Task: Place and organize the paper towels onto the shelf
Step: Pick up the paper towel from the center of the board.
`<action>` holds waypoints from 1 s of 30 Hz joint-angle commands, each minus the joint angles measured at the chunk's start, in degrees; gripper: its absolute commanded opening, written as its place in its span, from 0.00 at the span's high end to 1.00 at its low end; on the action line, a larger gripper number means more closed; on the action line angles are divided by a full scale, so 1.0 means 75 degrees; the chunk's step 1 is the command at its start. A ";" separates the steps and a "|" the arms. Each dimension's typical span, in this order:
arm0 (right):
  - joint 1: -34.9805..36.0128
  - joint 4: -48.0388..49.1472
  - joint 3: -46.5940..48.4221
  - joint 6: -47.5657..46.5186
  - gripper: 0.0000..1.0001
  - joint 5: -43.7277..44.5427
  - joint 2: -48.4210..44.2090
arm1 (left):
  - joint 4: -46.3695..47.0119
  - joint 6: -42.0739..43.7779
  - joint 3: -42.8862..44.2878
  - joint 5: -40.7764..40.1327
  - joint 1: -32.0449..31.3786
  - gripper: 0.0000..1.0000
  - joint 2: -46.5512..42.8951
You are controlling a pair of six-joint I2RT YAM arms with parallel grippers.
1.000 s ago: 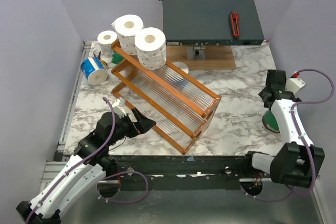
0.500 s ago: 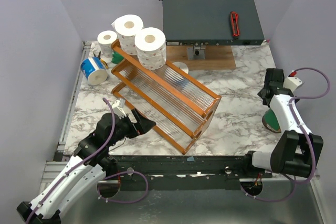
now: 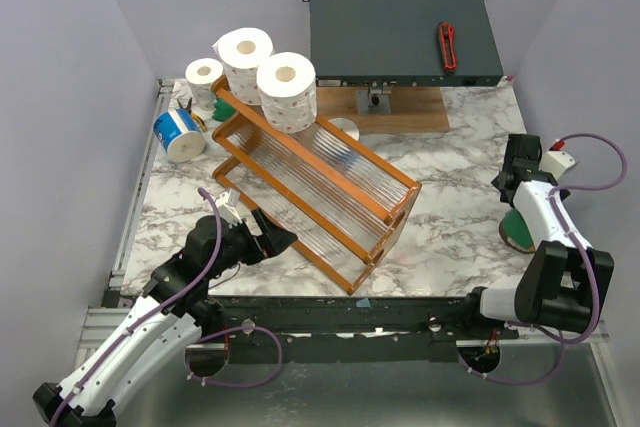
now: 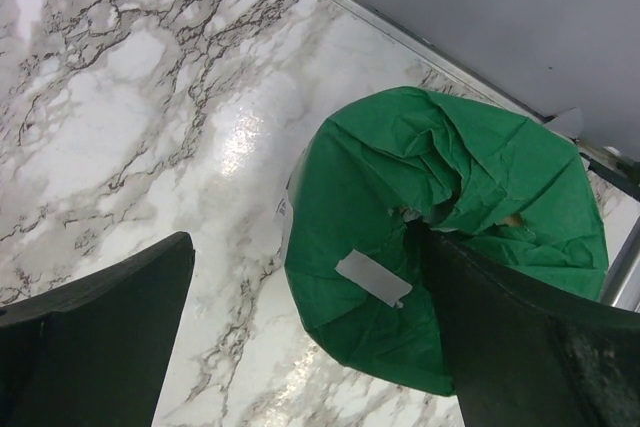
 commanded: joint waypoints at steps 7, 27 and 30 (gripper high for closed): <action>-0.0059 0.0320 -0.0586 0.0099 0.13 -0.0692 -0.0042 | 0.0060 0.0012 -0.0099 0.0111 0.0038 0.01 -0.0092; -0.0057 0.0077 -0.0514 -0.0094 0.67 -0.1017 -0.1095 | -0.0110 0.0013 0.0049 0.0054 0.0038 0.01 -0.0154; -0.0031 -0.0035 -0.0528 -0.0089 0.67 -0.1272 -0.1681 | -0.0169 0.0015 0.0085 -0.0014 0.0047 0.02 -0.0191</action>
